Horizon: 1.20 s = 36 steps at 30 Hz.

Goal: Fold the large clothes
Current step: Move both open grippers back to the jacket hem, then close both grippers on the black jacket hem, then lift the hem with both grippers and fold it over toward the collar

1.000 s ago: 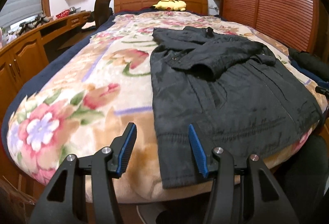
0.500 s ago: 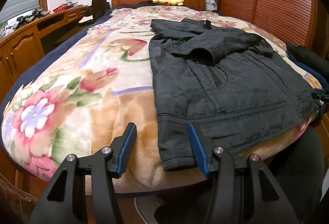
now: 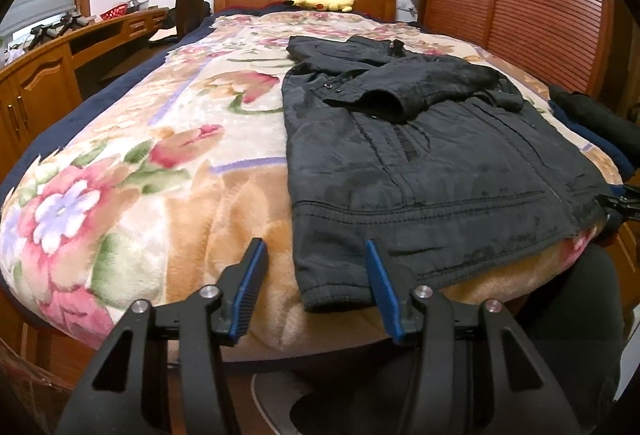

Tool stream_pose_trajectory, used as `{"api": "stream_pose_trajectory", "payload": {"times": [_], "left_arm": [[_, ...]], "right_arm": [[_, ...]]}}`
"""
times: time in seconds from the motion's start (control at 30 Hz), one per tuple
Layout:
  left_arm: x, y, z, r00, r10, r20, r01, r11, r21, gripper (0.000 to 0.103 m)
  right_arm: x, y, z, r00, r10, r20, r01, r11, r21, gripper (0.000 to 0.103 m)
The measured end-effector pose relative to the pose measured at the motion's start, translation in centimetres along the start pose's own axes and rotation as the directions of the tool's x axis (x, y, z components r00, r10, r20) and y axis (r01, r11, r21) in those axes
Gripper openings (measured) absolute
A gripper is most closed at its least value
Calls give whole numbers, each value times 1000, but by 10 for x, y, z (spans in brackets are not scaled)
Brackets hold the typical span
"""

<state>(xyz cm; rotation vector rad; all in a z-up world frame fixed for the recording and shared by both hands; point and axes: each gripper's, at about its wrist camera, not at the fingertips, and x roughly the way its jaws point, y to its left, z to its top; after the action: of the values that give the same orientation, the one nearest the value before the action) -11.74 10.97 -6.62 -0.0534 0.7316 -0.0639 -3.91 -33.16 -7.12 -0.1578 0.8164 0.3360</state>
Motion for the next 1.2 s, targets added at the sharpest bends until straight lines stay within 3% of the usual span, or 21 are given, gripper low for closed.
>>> {"api": "stream_pose_trajectory", "payload": {"times": [0.1,0.2,0.3,0.37,0.47,0.83,1.2], "left_arm": [[-1,-4,1,1000,-23,0,23,1000,9,29],[-1,-9,4,1000,-16,0,16,1000,22,20],[-4,-11,7,1000,-20,2,20,1000,21,8],[-9,-13,10,1000,-22,13,22,999,29,4],[-24,-16,18,998,-31,58,29,999,31,2],[-91,-33,59,968,-67,241,54,997,59,2],[-166,-42,119,906,-84,414,53,995,86,2]], "right_arm": [[0,-1,0,1000,7,8,-7,1000,12,71],[0,0,0,1000,16,15,-16,1000,11,63],[-2,1,1,999,42,27,-42,999,9,48],[-3,2,1,998,61,35,-61,998,2,30],[-10,2,5,993,88,73,-89,996,10,15],[-70,4,51,963,88,254,-91,996,0,9],[-157,8,86,915,59,400,-41,998,-53,8]]}}
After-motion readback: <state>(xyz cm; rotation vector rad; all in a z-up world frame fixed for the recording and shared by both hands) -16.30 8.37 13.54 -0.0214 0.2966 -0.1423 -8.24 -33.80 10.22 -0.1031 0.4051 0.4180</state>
